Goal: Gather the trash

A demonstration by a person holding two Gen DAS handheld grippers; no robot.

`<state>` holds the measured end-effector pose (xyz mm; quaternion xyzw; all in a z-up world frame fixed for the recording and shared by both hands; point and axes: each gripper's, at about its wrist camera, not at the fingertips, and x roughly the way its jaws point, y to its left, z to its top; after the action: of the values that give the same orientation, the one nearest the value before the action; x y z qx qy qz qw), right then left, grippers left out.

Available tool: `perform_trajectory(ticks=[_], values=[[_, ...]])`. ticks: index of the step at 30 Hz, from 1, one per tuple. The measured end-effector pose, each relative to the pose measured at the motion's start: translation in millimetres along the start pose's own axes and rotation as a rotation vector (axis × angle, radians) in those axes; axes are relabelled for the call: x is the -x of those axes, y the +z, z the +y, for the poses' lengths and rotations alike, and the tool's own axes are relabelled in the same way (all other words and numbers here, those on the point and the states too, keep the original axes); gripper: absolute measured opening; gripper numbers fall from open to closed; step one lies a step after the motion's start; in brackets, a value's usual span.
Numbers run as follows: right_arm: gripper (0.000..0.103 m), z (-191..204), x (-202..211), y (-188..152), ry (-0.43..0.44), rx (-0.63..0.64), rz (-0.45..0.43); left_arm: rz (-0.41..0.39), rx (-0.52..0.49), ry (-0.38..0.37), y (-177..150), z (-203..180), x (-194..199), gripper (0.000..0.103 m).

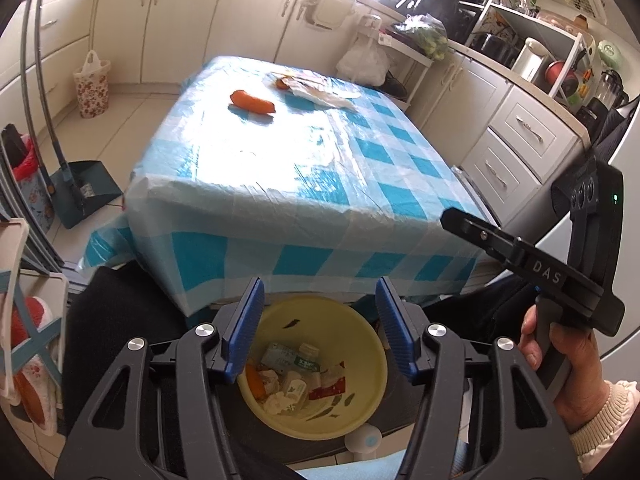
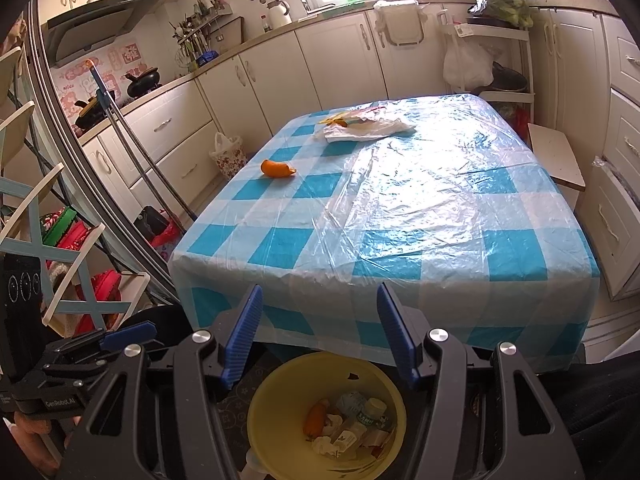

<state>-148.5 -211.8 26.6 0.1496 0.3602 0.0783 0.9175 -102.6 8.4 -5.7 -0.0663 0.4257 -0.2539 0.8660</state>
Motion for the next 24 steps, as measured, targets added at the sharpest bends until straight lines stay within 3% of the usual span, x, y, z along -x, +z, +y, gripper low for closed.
perform_trajectory(ticks=[10,24], values=[[0.058,3,3,0,-0.002,0.008,-0.012,-0.052,0.132,0.052,7,42,16,0.055],[0.058,10,5,-2,-0.002,0.034,-0.025,-0.035,0.120,0.056,2,39,10,0.056]])
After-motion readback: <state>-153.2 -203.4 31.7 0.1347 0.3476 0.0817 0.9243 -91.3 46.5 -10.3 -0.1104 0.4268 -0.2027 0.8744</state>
